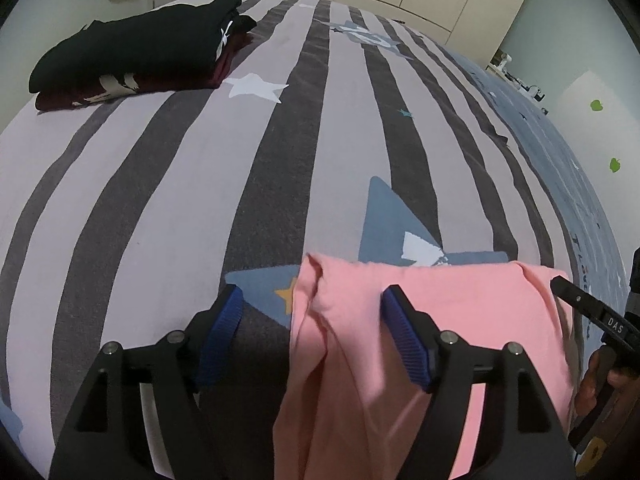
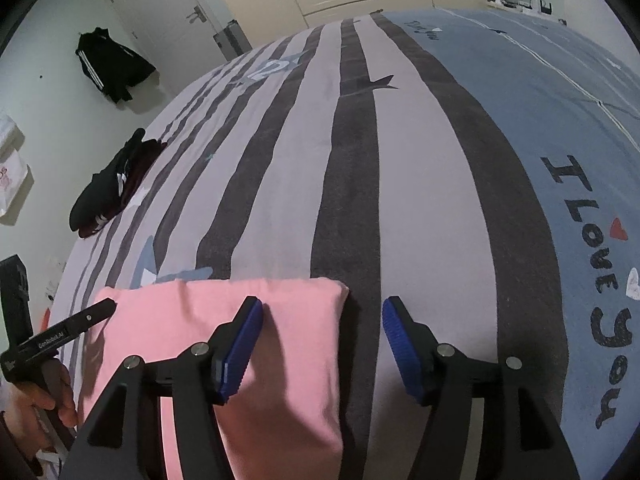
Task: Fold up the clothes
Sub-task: 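Grasp the folded shirt edge with the left gripper while the right gripper grasps it too, then lift the shirt edge with both grippers and fold it over the stack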
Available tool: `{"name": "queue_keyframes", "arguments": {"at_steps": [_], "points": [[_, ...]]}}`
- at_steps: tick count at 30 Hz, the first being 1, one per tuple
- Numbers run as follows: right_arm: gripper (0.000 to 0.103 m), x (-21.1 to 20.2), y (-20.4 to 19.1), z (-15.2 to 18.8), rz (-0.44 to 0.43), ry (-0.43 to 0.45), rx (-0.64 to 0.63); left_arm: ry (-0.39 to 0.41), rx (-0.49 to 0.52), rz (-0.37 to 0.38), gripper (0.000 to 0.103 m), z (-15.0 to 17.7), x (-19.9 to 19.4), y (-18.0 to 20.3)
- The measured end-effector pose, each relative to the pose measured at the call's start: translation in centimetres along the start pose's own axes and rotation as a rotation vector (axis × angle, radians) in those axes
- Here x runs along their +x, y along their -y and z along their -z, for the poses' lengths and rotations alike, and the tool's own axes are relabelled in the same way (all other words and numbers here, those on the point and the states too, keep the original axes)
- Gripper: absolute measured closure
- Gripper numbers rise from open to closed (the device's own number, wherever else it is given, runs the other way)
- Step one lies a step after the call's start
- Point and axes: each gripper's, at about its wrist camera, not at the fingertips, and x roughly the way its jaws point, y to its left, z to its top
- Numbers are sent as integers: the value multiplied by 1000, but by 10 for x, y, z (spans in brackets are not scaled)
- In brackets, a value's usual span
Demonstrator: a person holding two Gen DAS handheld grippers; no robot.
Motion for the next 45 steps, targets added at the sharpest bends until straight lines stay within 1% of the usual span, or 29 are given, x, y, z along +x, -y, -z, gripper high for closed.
{"name": "queue_keyframes", "arguments": {"at_steps": [3, 6, 8, 9, 11, 13, 15, 16, 17, 18, 19, 22, 26, 29, 35, 37, 39, 41, 43, 45], "points": [[44, 1, -5, 2, -6, -4, -22, 3, 6, 9, 36, 0, 0, 1], [44, 5, -8, 2, -31, -14, -31, 15, 39, 9, 43, -1, 1, 6], [44, 8, -11, 3, -18, -17, -46, 15, 47, 12, 44, -4, 4, 9], [46, 9, -13, 3, -11, -17, -58, 14, 43, 21, 49, -5, 5, 10], [55, 9, -15, 4, -20, -21, -67, 5, 40, 36, 57, -8, 9, 11], [64, 10, -16, 5, -21, -26, -72, -8, 64, 53, 75, -10, 11, 19], [70, 11, -16, 6, -27, -31, -69, -17, 106, 41, 80, -7, 13, 28], [74, 11, -16, 6, -27, -30, -65, -14, 109, 40, 82, -7, 12, 29], [78, 11, -16, 6, -27, -29, -61, -10, 106, 40, 83, -7, 12, 29], [86, 11, -16, 6, -26, -28, -59, -3, 90, 49, 84, -8, 10, 28], [88, 10, -16, 6, -25, -26, -60, 5, 73, 59, 85, -9, 9, 25], [92, 5, -18, 1, -26, -14, -55, 38, 42, 79, 86, -14, 1, 22], [93, -4, -24, -14, -9, 28, -74, 88, 48, 91, 87, -32, -9, 26], [93, -4, -25, -38, -2, 63, -70, 126, 73, 94, 87, -62, -9, 33], [93, 11, -24, -108, -7, 135, -57, 210, 90, 95, 87, -132, -6, 42], [93, 4, -27, -131, -20, 177, -61, 250, 98, 99, 87, -150, -14, 44], [93, -8, -31, -143, -34, 214, -76, 283, 114, 109, 87, -159, -26, 46], [93, -24, -35, -148, -55, 243, -96, 304, 132, 121, 87, -158, -41, 46], [93, -38, -38, -143, -68, 252, -122, 326, 157, 134, 87, -144, -61, 45], [93, -52, -41, -130, -78, 257, -148, 329, 162, 157, 86, -125, -79, 44]]}}
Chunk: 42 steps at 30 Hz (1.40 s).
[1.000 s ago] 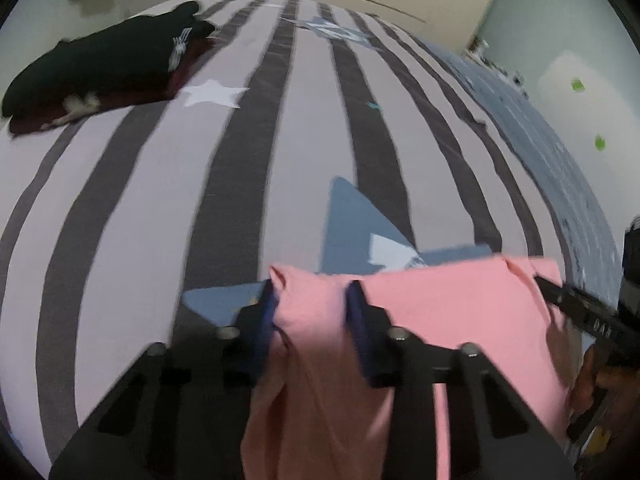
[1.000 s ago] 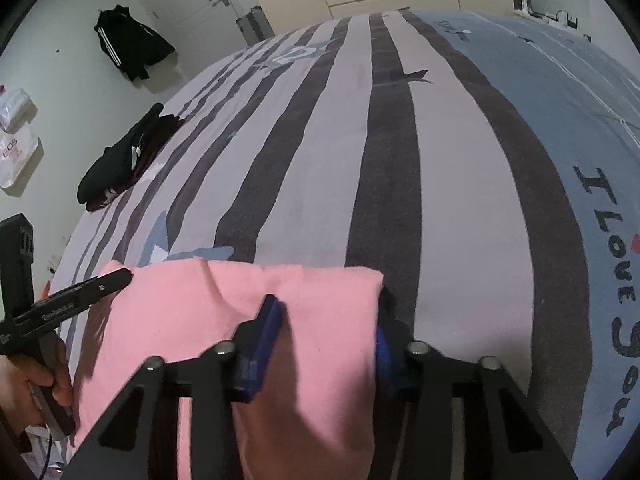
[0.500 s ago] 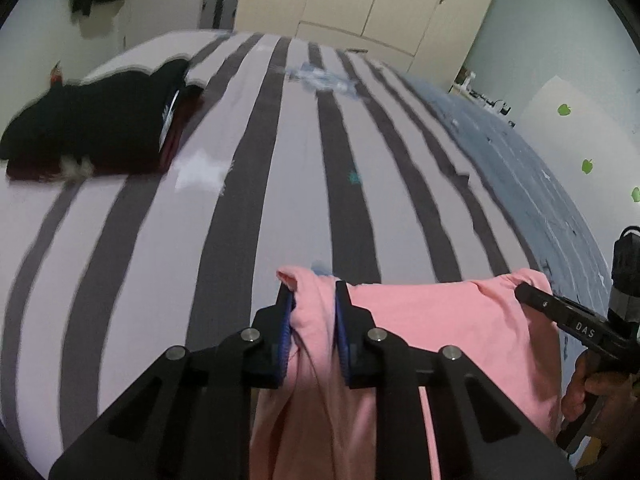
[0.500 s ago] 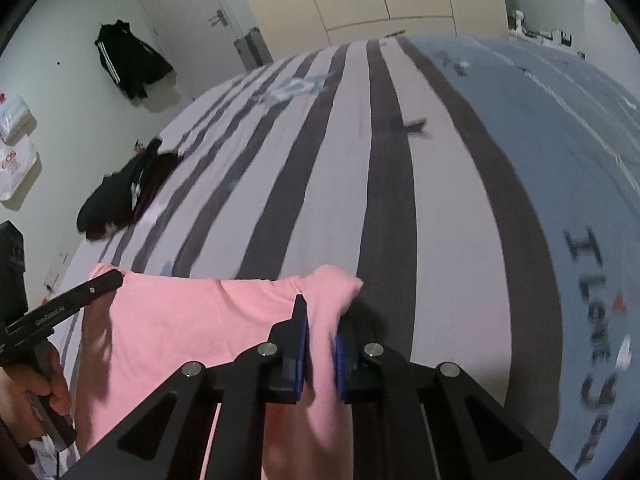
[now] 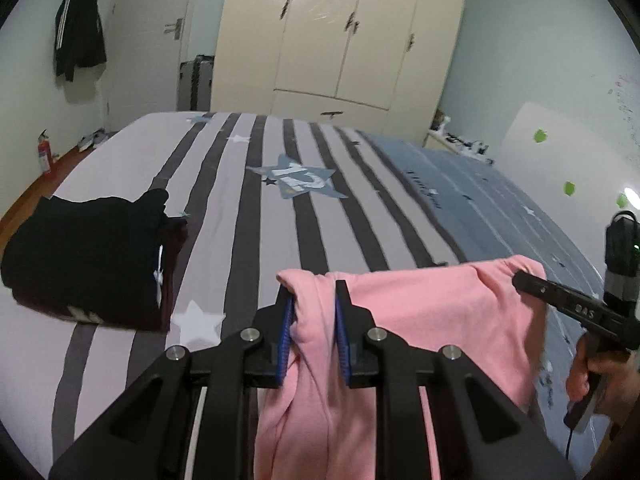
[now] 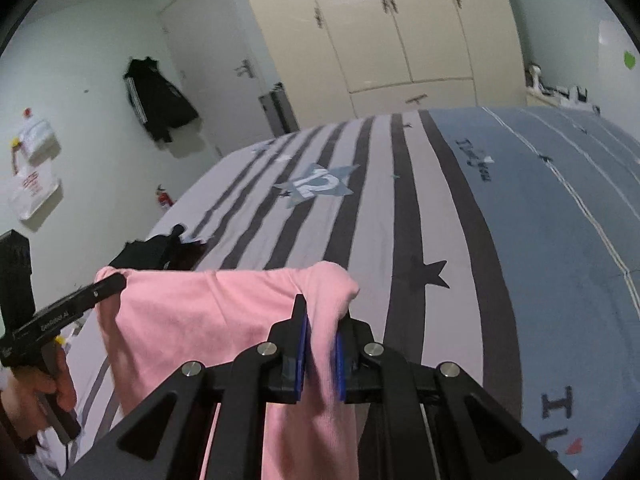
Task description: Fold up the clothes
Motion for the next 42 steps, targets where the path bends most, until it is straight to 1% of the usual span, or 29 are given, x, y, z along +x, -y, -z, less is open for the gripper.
{"name": "queue_keyframes", "arguments": {"at_steps": [3, 6, 10, 13, 19, 22, 25, 27, 28, 30, 32, 33, 34, 36, 38, 39, 40, 41, 42], "points": [[93, -27, -6, 21, -18, -6, -23, -5, 5, 20, 86, 24, -32, 9], [93, -54, -13, 52, -31, -34, -31, -27, -35, 30, 86, 58, -63, 13], [93, -85, -24, 95, -32, -76, -50, -67, -47, 4, 86, 99, -90, 22], [93, -103, -31, 127, -31, -117, -58, -111, -62, -16, 86, 129, -101, 22], [93, -121, -44, 183, -36, -218, -64, -175, -91, -56, 86, 173, -120, 23], [93, -132, -47, 198, -32, -226, -63, -188, -95, -60, 86, 186, -127, 25], [93, -130, -47, 209, -23, -250, -67, -219, -88, -65, 86, 198, -129, 27], [93, -121, -44, 223, -3, -307, -80, -252, -84, -70, 86, 208, -129, 28], [91, -120, -42, 229, 8, -330, -81, -269, -81, -73, 86, 213, -129, 29], [90, -119, -37, 241, 32, -366, -75, -297, -92, -81, 86, 224, -134, 27], [90, -125, -31, 247, 59, -382, -55, -321, -114, -88, 86, 232, -141, 25], [89, -131, -28, 248, 70, -376, -40, -327, -121, -92, 85, 234, -145, 24], [83, -137, -26, 247, 81, -368, -26, -334, -127, -95, 85, 236, -150, 23], [77, -147, -22, 242, 103, -343, 5, -320, -124, -117, 84, 231, -157, 22], [76, -153, -18, 231, 119, -299, 40, -276, -137, -126, 81, 220, -158, 17], [71, -155, -17, 225, 125, -274, 55, -249, -152, -127, 72, 214, -158, 14], [66, -156, -16, 219, 127, -247, 69, -232, -164, -131, 61, 208, -154, 11], [64, -155, -15, 213, 129, -227, 81, -219, -175, -135, 58, 203, -149, 9], [64, -150, -16, 210, 128, -222, 91, -214, -180, -131, 57, 199, -143, 7]]}}
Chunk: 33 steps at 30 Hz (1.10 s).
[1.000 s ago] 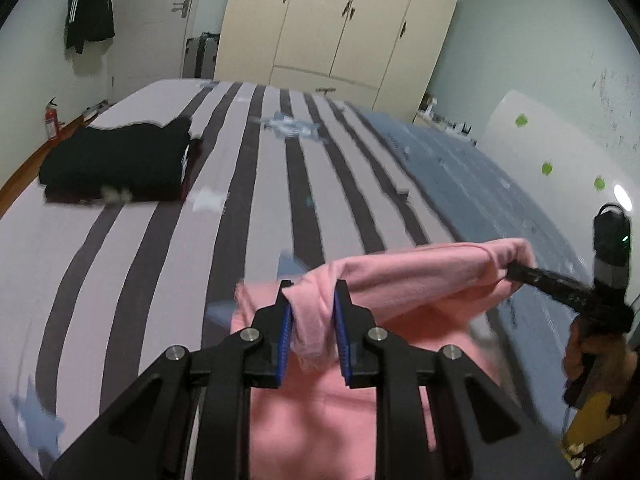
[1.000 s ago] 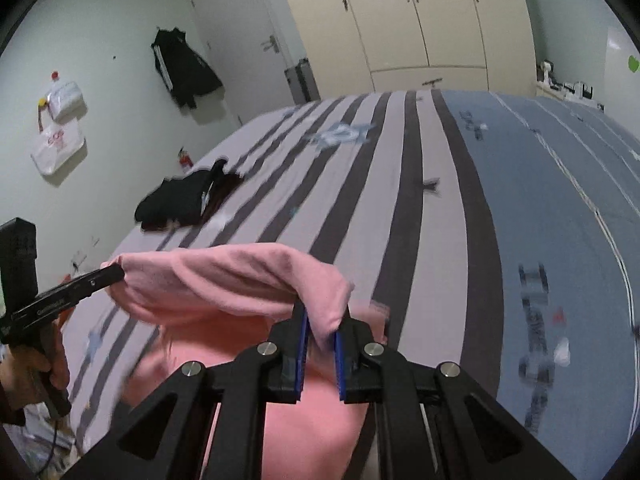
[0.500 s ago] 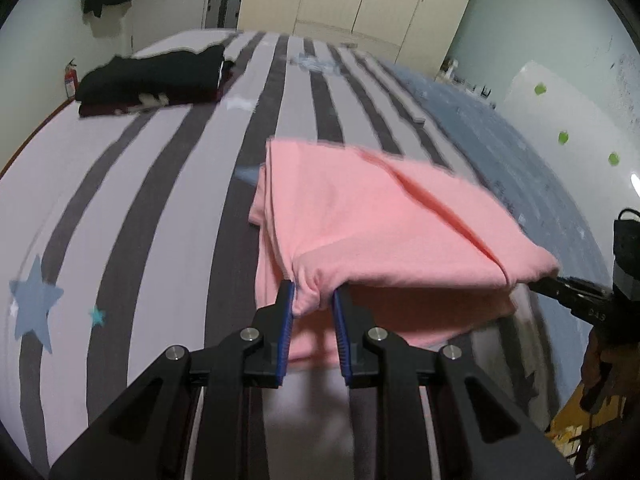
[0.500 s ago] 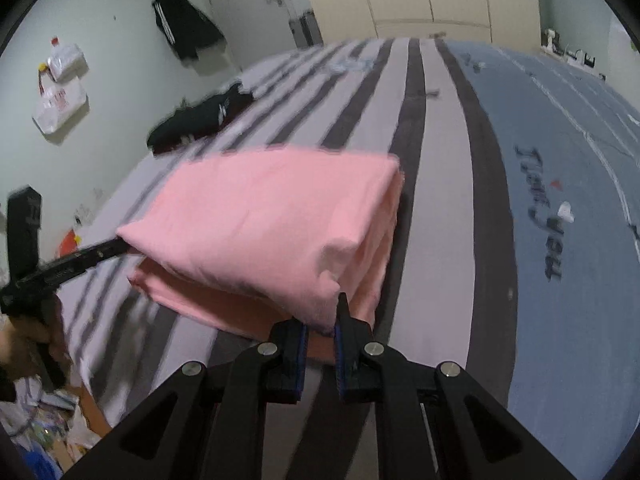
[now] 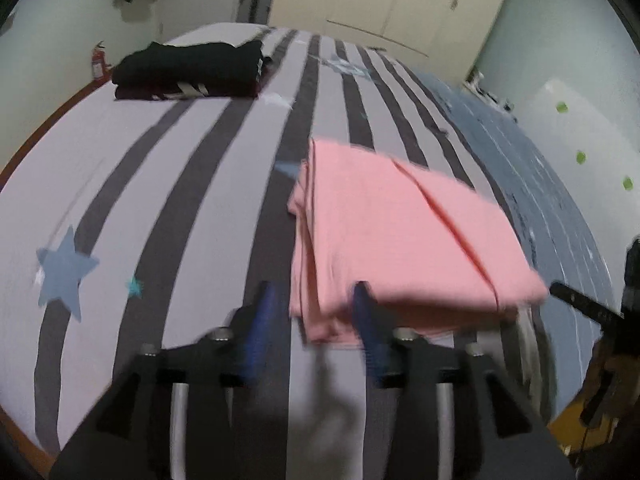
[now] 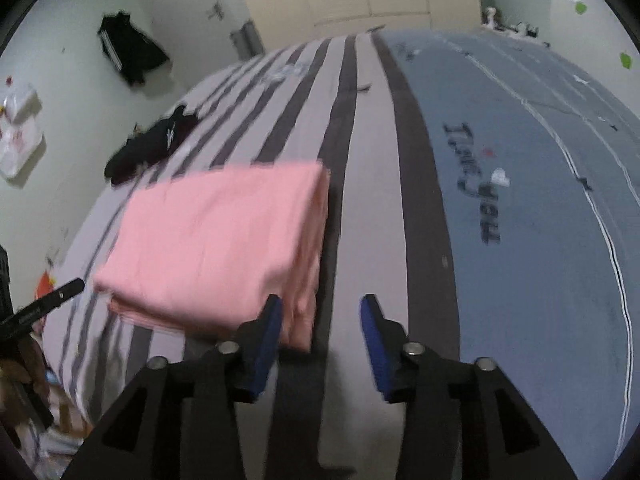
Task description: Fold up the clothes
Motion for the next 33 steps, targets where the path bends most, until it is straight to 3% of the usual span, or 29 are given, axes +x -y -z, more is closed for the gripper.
{"name": "queue_keyframes", "arguments": {"at_steps": [5, 6, 7, 12, 18, 22, 27, 30, 33], "points": [[64, 27, -13, 0, -37, -28, 1, -37, 84, -16, 58, -2, 30, 12], [64, 32, -17, 2, -37, -35, -6, -38, 97, -11, 64, 2, 34, 13], [64, 36, -20, 4, -25, -37, -18, -42, 104, -13, 69, 6, 37, 13], [65, 60, -16, 15, 89, -18, -83, -61, 104, -37, 70, 31, 53, 15], [65, 59, -8, -3, 134, 44, -59, -60, 37, -25, 70, 25, 43, 13], [66, 42, 1, -24, 151, 102, 5, 26, 70, -51, 70, 5, 20, 18], [65, 27, -34, -45, 62, 177, -48, 104, 102, -4, 70, -35, 22, 33], [65, 41, -64, -50, -9, 169, -79, 104, 144, -9, 71, -54, 48, 45], [65, 65, -88, -52, -27, 160, -111, 81, 158, -3, 77, -71, 80, 49]]}}
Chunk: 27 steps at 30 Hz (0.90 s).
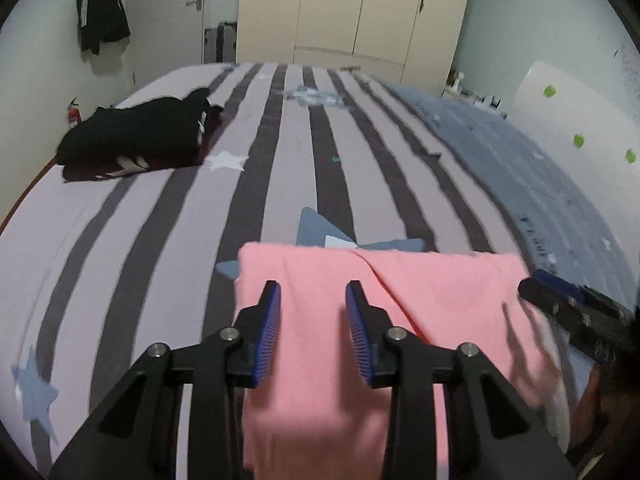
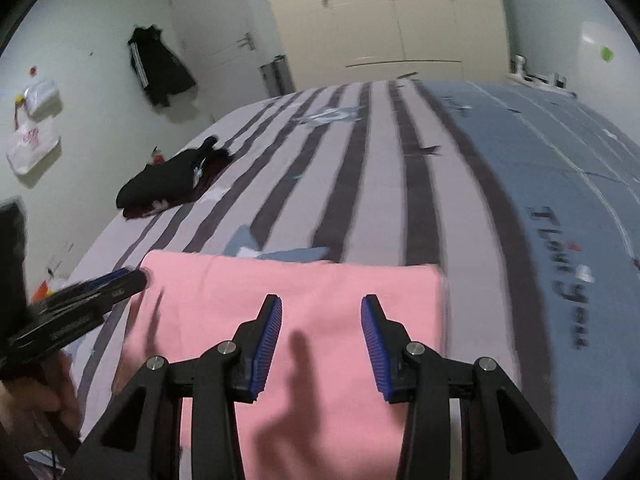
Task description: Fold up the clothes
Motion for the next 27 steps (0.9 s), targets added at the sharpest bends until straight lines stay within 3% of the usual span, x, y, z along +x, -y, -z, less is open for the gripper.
{"name": "queue_keyframes", "arguments": {"at_steps": [4, 7, 9, 15, 19, 23, 27], "points": [[65, 42, -5, -2, 55, -1, -4, -14, 59, -49, 78, -2, 30, 3], [66, 61, 2, -2, 116, 14, -25, -42, 43, -81, 94, 5, 48, -8], [66, 69, 10, -6, 156, 21, -26, -42, 29, -66, 94, 9, 52, -15], [66, 71, 36, -7, 179, 2, -41, -32, 12, -63, 95, 11, 49, -18], [67, 61, 50, -4, 228, -22, -52, -21, -23, -115, 98, 12, 31, -26], [67, 37, 77, -3, 236, -27, 87, -20, -54, -63, 97, 18, 7, -20], [67, 15, 61, 2, 121, -25, 88, -15, -12, 58, 93, 28, -13, 10]]}}
